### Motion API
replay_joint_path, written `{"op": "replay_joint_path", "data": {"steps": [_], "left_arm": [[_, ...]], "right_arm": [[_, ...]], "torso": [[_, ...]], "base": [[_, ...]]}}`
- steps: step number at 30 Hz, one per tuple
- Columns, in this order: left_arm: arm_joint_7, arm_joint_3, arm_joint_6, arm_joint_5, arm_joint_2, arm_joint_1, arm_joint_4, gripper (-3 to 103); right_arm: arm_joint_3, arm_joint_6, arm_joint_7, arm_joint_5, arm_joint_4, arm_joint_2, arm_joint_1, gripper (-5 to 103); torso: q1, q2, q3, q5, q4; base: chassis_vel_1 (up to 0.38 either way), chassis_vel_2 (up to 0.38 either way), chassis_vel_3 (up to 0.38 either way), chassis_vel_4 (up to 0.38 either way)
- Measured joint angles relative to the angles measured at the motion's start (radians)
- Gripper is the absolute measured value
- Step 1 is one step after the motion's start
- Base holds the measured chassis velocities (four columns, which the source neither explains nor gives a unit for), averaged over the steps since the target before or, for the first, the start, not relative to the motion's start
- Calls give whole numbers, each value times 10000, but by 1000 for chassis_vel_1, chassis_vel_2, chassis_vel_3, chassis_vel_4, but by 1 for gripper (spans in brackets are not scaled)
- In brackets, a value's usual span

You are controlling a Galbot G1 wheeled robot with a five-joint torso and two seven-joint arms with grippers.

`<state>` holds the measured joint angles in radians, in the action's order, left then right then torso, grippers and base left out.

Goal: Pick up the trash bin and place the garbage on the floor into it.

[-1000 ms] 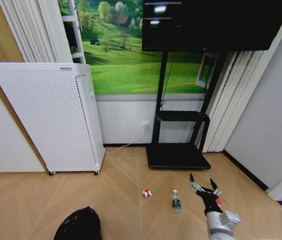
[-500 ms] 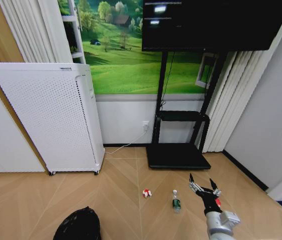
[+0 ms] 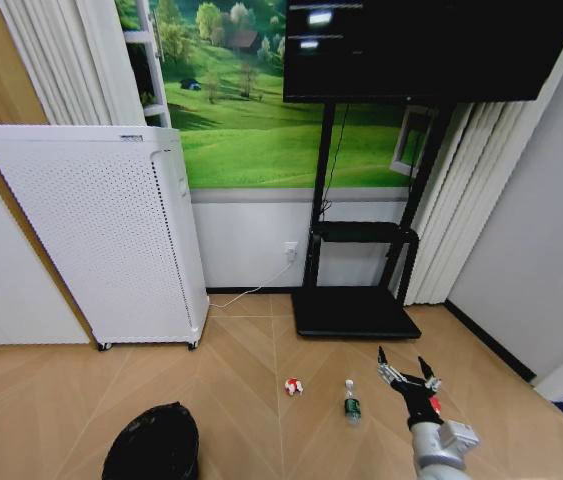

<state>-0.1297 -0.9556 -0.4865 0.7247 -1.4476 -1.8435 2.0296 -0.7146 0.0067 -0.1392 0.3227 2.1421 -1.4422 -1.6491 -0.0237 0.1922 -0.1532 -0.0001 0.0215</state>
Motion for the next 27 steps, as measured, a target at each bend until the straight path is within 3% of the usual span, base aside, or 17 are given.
{"op": "replay_joint_path", "data": {"steps": [2,3,5,15,20,27], "left_arm": [[741,-142,490,-446,162,5,-6,6],[741,-142,490,-446,162,5,-6,6],[1361,-318,1127,-1024,369,44,-20,6],[2191,-1124,2643,-2405,593,216,-156,6],[2412,-1303,2994,-2591,639,299,-189,6],[2998,-1157,3570,-1915,717,573,-303,6]], "right_arm": [[17,0,0,-4,-13,4,11,100],[17,0,0,-4,-13,4,11,100],[29,0,0,-9,-24,7,17,100],[91,-4,2,-46,-43,24,31,100],[132,-17,8,-92,-24,63,5,100],[467,-82,133,-394,-78,344,-77,100]], "torso": [[0,0,0,0,0],[0,0,0,0,0],[0,0,0,0,0],[0,1,0,1,-1],[0,0,0,1,-1],[0,0,0,0,1]], "base": [[0,0,0,0],[0,0,0,0],[0,0,0,0],[0,0,0,0],[0,0,0,0],[0,0,0,0]]}}
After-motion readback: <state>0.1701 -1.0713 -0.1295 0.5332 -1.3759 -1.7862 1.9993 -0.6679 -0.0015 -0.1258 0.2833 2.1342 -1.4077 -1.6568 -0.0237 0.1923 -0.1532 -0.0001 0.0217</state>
